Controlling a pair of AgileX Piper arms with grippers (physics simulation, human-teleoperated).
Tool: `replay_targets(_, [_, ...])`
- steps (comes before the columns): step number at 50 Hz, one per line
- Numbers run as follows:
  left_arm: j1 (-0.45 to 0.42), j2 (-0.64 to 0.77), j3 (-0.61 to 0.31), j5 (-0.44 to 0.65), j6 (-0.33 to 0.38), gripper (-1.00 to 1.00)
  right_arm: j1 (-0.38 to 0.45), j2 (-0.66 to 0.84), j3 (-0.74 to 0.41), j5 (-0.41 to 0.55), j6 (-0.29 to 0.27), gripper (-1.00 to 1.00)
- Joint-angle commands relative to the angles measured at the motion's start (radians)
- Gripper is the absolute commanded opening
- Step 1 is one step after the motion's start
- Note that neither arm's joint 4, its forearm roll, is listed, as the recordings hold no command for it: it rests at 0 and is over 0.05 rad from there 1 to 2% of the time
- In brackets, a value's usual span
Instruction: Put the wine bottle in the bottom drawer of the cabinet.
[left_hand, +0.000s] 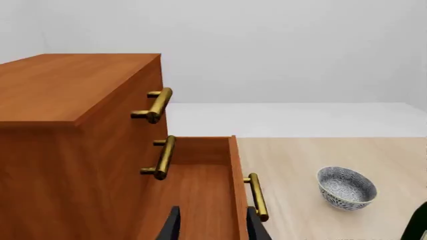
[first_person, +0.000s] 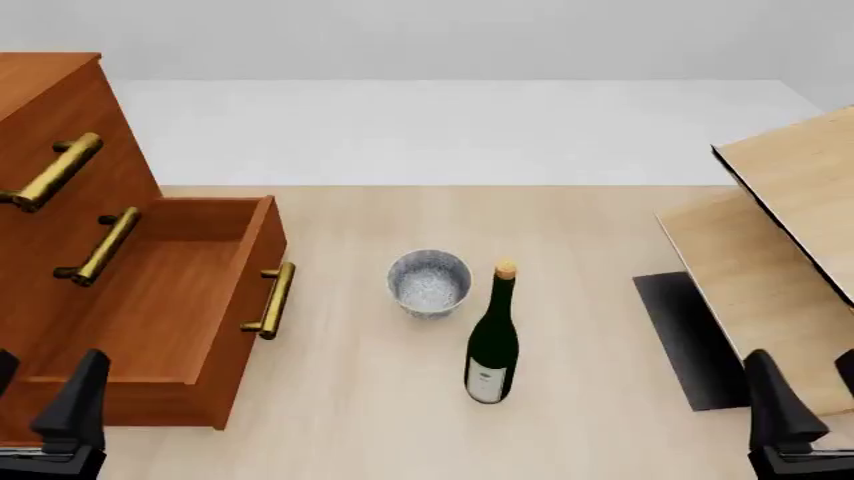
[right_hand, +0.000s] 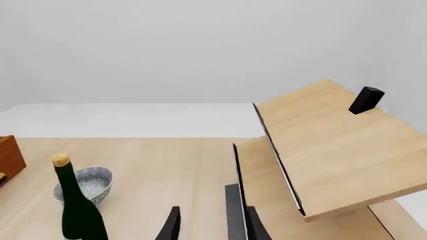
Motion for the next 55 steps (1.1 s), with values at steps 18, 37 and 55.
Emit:
replay_targets(18, [0.007,0.005,-0.008,0.001,0.007,1.00,0.002,0.036,-0.002,-0.038,0.013,1.00])
replay_targets(37, [0.002,0.226,-0.260,0.024,0.011,1.00,0.010,0.021,-0.001,-0.020,0.027,1.00])
replay_targets(55, [-0.009,0.564,-0.590,0.176,0.042,1.00,0.016,0.010,-0.003,-0.005,0.031,1.00])
